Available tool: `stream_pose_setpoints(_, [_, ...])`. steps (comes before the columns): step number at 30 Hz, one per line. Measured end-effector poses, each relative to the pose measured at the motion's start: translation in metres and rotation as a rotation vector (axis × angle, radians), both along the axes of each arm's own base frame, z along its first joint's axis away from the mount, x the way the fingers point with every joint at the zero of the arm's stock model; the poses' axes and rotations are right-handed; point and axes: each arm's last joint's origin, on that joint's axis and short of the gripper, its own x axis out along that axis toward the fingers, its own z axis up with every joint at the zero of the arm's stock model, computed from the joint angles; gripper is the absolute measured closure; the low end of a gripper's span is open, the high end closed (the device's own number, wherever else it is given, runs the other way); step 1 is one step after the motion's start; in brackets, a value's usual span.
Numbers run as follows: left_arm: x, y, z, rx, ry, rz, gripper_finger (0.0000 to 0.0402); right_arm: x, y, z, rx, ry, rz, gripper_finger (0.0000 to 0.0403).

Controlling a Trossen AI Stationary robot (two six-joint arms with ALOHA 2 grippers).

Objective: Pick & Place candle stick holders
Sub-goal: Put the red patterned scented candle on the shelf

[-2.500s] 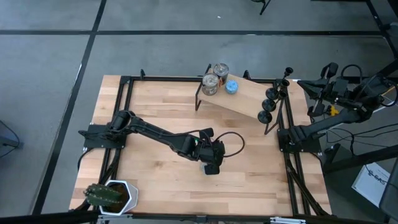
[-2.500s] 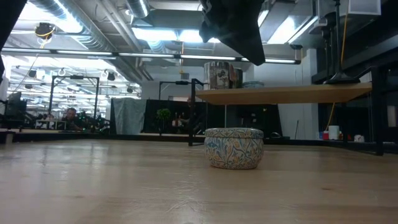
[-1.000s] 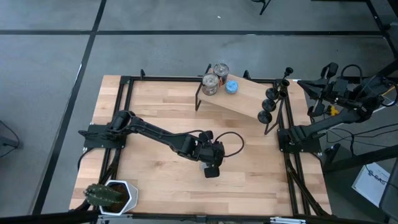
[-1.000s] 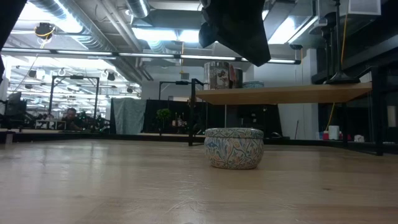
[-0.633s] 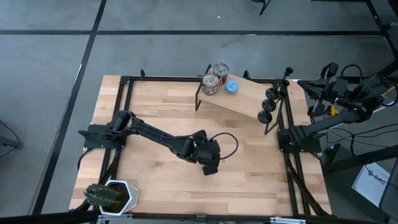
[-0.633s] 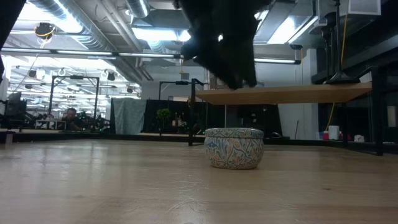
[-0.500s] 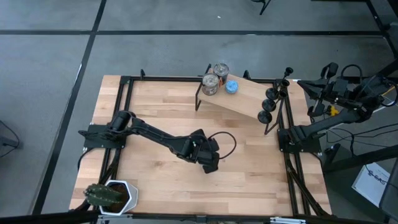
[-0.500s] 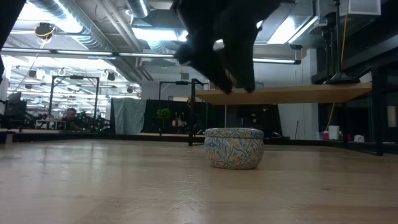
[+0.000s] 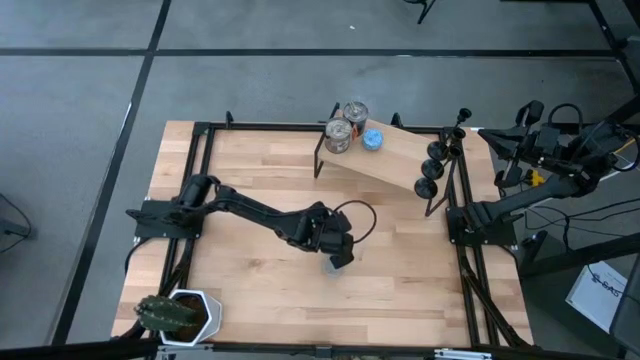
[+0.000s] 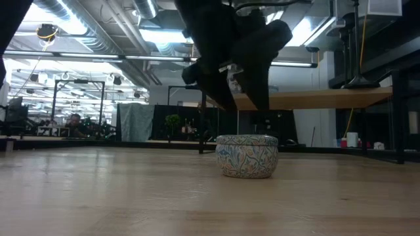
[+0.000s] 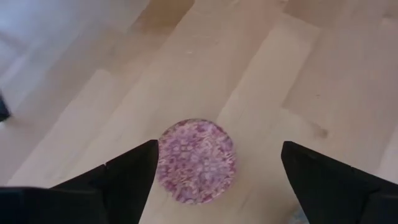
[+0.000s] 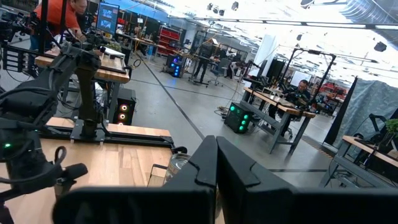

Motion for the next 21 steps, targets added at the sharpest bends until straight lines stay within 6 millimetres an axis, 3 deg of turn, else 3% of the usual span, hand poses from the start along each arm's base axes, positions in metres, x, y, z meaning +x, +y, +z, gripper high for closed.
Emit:
stream_pose_setpoints(10, [0.007, 0.018, 0.002, -0.048, -0.038, 0.023, 0.0064, 0.0, 0.0, 0.0, 0.0, 0.0, 0.0, 0.0398])
stream_pose_setpoints(21, [0.007, 0.019, 0.001, -0.059, -0.036, 0.032, 0.0064, 0.0, 0.0, 0.0, 0.0, 0.0, 0.0, 0.0398])
